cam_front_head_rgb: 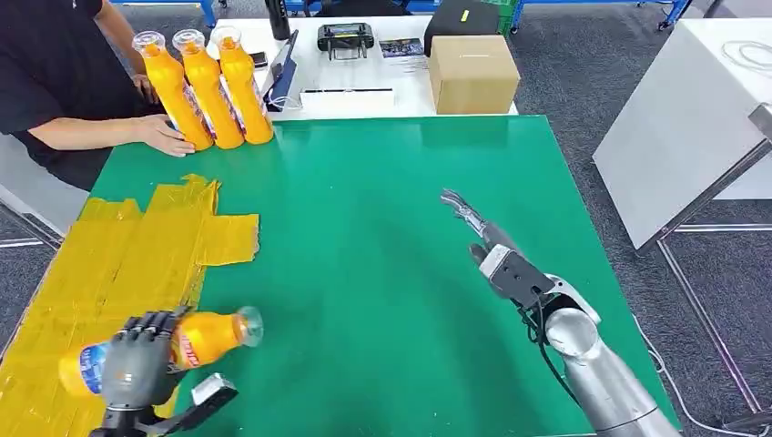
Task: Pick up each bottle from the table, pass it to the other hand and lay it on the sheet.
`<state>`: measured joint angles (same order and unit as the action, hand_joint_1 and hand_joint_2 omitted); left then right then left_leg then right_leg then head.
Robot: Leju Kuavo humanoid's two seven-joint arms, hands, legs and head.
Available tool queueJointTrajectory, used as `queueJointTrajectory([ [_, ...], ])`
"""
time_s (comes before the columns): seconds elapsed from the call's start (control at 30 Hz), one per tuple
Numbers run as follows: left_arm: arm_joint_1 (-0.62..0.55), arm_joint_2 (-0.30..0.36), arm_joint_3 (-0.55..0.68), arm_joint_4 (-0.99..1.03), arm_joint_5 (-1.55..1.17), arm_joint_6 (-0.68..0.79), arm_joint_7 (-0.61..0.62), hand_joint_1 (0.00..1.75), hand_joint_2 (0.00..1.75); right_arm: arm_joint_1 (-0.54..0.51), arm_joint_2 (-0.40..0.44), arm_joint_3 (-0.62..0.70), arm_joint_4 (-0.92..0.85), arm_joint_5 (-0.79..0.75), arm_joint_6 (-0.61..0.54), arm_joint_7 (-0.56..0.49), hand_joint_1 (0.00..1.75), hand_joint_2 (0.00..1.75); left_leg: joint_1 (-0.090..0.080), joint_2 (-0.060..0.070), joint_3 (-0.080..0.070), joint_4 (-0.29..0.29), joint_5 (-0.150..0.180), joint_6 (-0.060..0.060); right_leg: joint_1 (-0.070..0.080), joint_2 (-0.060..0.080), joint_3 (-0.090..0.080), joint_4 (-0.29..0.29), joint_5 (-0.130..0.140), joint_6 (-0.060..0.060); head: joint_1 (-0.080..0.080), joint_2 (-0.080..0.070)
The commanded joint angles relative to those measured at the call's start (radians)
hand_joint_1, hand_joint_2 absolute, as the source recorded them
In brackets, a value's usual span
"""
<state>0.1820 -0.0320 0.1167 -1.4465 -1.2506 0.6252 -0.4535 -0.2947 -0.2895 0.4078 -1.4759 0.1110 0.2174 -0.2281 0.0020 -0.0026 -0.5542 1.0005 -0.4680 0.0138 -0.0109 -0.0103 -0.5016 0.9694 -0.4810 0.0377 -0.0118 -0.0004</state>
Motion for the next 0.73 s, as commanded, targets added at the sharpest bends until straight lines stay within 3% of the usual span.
queueJointTrajectory([
  [0.03,-0.075,0.09,-0.146,0.273,-0.039,-0.047,0.057,1.75,1.75,-0.089,0.004,0.052,0.05,-0.007,0.008,0.005,0.0,0.0,0.0,0.002,0.003,-0.001,0.0,-0.001,0.001,0.003,0.001,-0.001,0.001,-0.001,0.0,0.0],
  [0.1,-0.084,0.111,-0.16,0.305,-0.043,-0.091,0.073,1.75,1.75,-0.105,0.012,0.06,0.066,-0.009,0.012,0.005,0.0,0.0,0.0,0.001,0.002,-0.001,0.001,-0.001,0.0,0.001,0.001,-0.001,0.001,-0.001,0.0,0.0],
  [0.13,-0.089,0.119,-0.163,0.322,-0.044,-0.099,0.081,0.0,1.75,-0.11,0.016,0.064,0.073,-0.009,0.011,0.005,0.0,0.0,0.0,0.001,0.003,-0.002,0.0,-0.001,0.001,0.002,0.002,-0.001,0.001,-0.001,0.0,0.0],
  [0.5,-0.077,0.157,-0.167,0.317,-0.016,-0.155,0.085,0.0,1.75,-0.122,0.023,0.072,0.094,-0.01,0.013,0.002,0.0,0.0,0.001,0.003,0.009,-0.002,0.001,-0.001,0.001,0.004,0.008,-0.001,0.002,-0.002,0.0,0.0],
  [0.73,-0.026,0.232,-0.171,0.271,0.07,-0.322,0.053,0.0,1.75,-0.159,0.044,0.083,0.146,-0.008,0.027,-0.008,0.0,0.0,0.001,0.006,0.014,-0.002,0.0,-0.001,0.002,0.006,0.012,0.0,0.002,-0.002,0.0,0.0],
])
